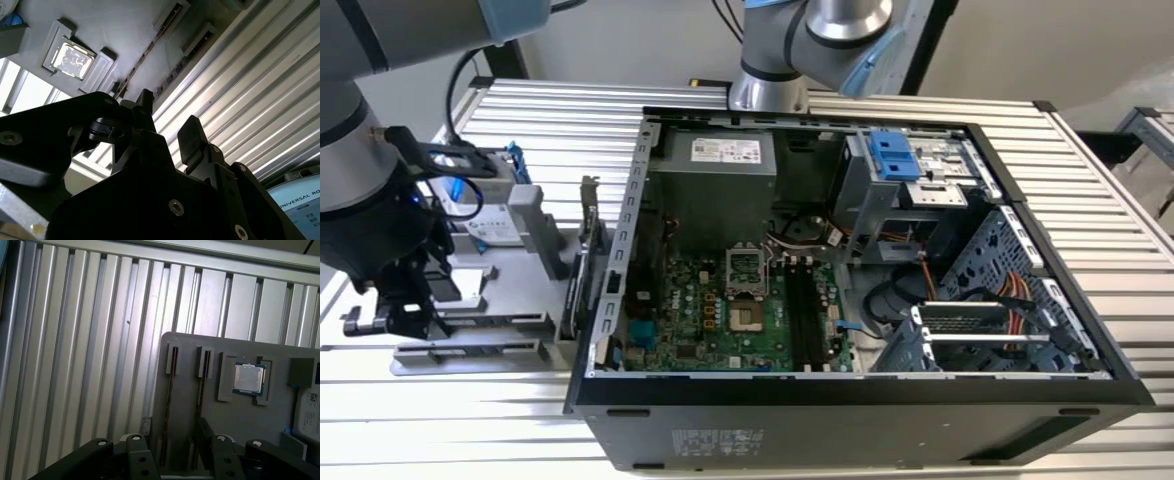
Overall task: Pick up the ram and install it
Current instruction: 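Pick up the ram and move it above insertion slot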
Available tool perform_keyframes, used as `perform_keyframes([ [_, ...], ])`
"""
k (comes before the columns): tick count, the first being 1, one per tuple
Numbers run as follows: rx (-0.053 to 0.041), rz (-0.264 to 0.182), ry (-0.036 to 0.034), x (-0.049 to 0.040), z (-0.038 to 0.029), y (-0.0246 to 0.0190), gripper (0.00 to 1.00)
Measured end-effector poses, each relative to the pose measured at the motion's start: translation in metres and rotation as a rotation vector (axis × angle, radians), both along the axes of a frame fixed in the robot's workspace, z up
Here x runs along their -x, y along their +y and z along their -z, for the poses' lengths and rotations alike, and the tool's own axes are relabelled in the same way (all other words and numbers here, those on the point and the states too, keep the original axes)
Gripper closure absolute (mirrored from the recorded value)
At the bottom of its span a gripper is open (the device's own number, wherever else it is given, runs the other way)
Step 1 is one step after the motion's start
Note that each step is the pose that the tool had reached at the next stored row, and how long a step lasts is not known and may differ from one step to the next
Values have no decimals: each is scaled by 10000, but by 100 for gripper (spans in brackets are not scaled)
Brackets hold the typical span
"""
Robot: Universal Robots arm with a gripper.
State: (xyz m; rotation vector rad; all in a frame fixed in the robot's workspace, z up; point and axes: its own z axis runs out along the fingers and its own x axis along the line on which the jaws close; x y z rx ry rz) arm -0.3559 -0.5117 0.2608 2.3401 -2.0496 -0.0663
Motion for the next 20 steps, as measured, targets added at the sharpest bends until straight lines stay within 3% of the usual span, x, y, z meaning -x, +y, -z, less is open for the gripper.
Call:
perform_keyframes([
  [20, 4, -2, -1, -1, 60, -1, 0],
])
